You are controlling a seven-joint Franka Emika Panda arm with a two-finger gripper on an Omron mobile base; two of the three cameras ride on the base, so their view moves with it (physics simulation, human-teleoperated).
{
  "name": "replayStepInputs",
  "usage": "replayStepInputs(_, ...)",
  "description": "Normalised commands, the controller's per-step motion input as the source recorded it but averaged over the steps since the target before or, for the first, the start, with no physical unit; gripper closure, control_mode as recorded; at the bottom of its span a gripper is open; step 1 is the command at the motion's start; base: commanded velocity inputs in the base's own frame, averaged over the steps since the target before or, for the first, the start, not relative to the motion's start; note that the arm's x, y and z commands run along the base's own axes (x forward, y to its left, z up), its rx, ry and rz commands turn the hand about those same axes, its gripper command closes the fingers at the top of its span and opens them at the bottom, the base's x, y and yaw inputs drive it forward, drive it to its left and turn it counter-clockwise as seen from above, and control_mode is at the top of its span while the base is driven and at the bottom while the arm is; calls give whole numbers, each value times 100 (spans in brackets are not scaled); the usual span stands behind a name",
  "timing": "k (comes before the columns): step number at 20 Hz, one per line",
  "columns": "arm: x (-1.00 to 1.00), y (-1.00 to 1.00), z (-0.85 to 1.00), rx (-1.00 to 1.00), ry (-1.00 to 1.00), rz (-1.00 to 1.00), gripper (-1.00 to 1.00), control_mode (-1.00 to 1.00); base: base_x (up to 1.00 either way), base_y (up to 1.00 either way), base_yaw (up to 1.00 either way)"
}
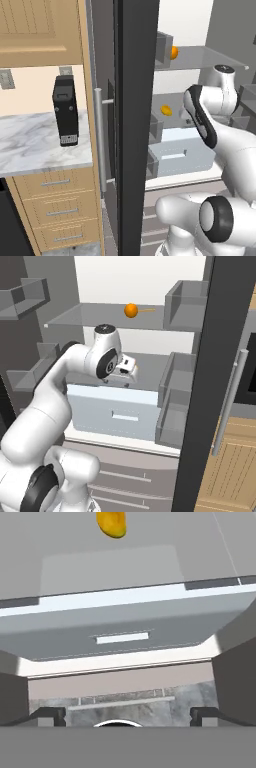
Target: Pick up the mango and orange from the fridge and place one fruit on each plate on the dining counter.
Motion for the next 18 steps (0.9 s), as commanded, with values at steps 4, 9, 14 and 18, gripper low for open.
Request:
replayStepInputs(4, 3, 0, -1, 0, 0, 7, -100, -100, 0, 0, 0)
replayStepInputs(9, 15, 10, -33, -1, -21, 8, -100, -100, 0, 0, 0)
replayStepInputs(14, 12, 35, -10, -10, -42, 9, -100, -100, 0, 0, 0)
replayStepInputs(18, 16, 32, 16, -12, -18, 2, -100, -100, 0, 0, 0)
